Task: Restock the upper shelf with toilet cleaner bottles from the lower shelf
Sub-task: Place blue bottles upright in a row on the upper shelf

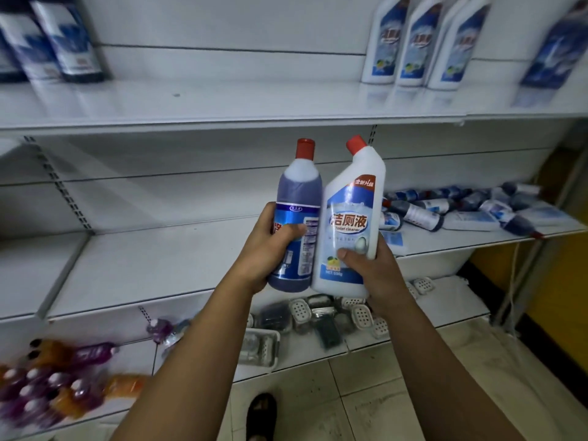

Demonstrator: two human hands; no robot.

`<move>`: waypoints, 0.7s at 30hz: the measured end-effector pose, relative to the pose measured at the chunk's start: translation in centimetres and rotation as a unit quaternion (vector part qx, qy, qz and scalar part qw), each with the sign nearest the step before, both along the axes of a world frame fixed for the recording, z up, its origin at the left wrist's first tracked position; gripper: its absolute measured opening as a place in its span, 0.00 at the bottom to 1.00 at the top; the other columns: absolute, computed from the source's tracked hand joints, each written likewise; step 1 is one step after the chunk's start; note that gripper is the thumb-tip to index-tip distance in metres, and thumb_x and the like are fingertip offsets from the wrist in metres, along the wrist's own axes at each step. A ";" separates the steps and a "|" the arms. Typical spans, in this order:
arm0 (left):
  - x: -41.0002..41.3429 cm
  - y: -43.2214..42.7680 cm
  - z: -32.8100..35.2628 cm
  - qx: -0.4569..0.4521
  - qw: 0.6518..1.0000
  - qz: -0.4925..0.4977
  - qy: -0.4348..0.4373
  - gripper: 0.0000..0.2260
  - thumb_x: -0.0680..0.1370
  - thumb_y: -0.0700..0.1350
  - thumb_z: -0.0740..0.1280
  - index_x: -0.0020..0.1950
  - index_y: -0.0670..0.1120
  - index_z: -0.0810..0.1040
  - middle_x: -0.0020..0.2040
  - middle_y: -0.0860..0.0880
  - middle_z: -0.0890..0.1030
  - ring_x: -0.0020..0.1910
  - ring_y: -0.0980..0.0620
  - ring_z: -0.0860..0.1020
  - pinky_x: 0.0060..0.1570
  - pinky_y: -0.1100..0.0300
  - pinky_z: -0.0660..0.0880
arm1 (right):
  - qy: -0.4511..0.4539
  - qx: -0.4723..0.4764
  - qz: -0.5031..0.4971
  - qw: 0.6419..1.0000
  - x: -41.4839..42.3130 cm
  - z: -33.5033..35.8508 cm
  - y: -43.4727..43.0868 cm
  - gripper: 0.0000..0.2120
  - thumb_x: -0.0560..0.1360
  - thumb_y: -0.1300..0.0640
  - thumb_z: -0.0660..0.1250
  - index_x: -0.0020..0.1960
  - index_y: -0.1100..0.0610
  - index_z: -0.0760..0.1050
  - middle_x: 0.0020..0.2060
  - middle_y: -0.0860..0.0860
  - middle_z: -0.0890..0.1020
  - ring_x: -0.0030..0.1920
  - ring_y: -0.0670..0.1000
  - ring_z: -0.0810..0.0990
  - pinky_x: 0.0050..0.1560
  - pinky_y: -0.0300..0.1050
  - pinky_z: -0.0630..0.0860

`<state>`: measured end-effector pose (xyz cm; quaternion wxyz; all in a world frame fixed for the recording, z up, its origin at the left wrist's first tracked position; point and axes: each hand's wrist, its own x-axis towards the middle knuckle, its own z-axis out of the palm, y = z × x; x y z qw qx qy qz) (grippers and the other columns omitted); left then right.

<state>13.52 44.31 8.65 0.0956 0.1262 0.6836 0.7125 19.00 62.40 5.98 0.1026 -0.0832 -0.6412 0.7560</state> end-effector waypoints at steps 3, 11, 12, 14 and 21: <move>2.2 0.4 2.6 0.019 1.000 -0.005 0.001 0.11 0.78 0.46 0.67 0.59 0.56 0.71 0.54 0.51 0.83 0.46 0.51 0.85 0.43 0.55 0.82 | 0.016 0.006 0.002 1.000 2.5 3.1 0.4 0.19 0.67 0.60 0.75 0.55 0.50 0.75 0.48 0.50 0.86 0.46 0.51 0.86 0.42 0.49 0.83; 4.4 0.9 8.8 0.089 0.995 -0.033 0.015 0.10 0.77 0.46 0.65 0.58 0.48 0.74 0.43 0.50 0.86 0.41 0.49 0.85 0.37 0.56 0.81 | 0.080 0.027 0.014 0.996 5.4 9.9 0.8 0.30 0.59 0.49 0.82 0.57 0.52 0.74 0.49 0.52 0.86 0.48 0.54 0.86 0.45 0.50 0.83; 4.3 0.9 9.5 0.096 0.994 -0.037 0.018 0.08 0.78 0.46 0.64 0.56 0.48 0.74 0.41 0.50 0.86 0.39 0.50 0.85 0.36 0.57 0.81 | 0.097 0.032 0.017 0.995 5.6 10.6 0.8 0.26 0.62 0.53 0.80 0.56 0.52 0.74 0.47 0.51 0.87 0.47 0.53 0.86 0.44 0.48 0.82; 4.3 1.0 10.8 0.109 0.993 -0.045 0.030 0.07 0.77 0.47 0.65 0.55 0.48 0.75 0.39 0.50 0.86 0.38 0.50 0.84 0.36 0.56 0.81 | 0.126 0.044 0.017 0.991 6.0 12.1 0.6 0.22 0.64 0.56 0.78 0.55 0.51 0.74 0.46 0.48 0.87 0.46 0.51 0.86 0.43 0.45 0.82; 3.4 1.5 14.1 0.138 0.984 -0.098 0.055 0.25 0.70 0.54 0.73 0.64 0.46 0.73 0.47 0.46 0.86 0.44 0.46 0.85 0.40 0.52 0.81 | 0.172 0.055 -0.019 0.983 5.8 14.8 0.5 0.20 0.64 0.57 0.73 0.55 0.51 0.75 0.47 0.50 0.87 0.47 0.53 0.86 0.46 0.49 0.83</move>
